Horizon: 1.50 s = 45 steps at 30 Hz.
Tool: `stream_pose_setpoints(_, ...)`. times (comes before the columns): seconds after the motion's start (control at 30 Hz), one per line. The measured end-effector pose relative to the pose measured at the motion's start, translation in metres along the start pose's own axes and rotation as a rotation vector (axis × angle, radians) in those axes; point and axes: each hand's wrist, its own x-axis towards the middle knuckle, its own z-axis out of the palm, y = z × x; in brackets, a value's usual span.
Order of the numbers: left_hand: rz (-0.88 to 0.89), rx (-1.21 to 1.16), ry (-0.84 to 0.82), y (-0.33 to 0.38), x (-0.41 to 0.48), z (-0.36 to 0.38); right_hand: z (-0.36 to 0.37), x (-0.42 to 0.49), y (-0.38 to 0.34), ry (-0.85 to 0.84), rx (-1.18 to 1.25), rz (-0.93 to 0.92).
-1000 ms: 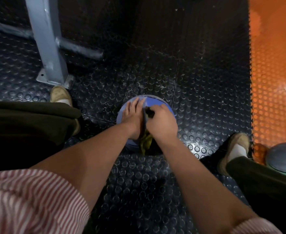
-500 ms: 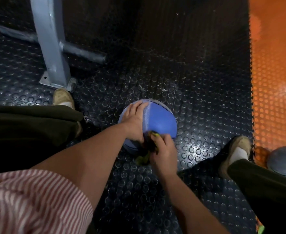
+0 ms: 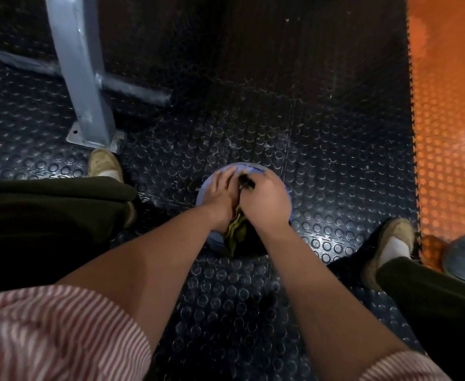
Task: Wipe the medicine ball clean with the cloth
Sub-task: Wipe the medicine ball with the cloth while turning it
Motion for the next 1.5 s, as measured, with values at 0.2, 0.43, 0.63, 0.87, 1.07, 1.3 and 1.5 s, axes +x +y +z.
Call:
stream_pose_setpoints(0.2, 0.053, -0.153, 0.024, -0.002, -0.001, -0.009, 0.027, -0.074, 0.039, 0.13, 0.013, -0.147)
stream_pose_setpoints(0.43, 0.058, -0.075, -0.003, -0.011, -0.012, -0.012, 0.041, -0.133, 0.095, -0.037, 0.182, -0.036)
stream_pose_setpoints(0.63, 0.073, -0.051, 0.051, -0.005, -0.021, 0.01, -0.011, -0.066, 0.053, 0.092, 0.406, 0.148)
stream_pose_setpoints(0.87, 0.133, -0.148, 0.147, 0.011, -0.033, 0.016, -0.013, -0.043, 0.053, 0.02, 0.217, 0.255)
stream_pose_setpoints(1.07, 0.159, 0.042, -0.038, 0.006, -0.027, 0.006, -0.02, -0.062, 0.051, -0.053, 0.232, 0.092)
stream_pose_setpoints(1.3, 0.14, 0.196, 0.02, 0.001, -0.035, 0.021, -0.023, -0.029, 0.015, -0.129, 0.039, -0.019)
stream_pose_setpoints(1.5, 0.164, -0.03, 0.012, -0.005, -0.027, 0.017, -0.026, -0.047, 0.019, -0.185, -0.031, -0.012)
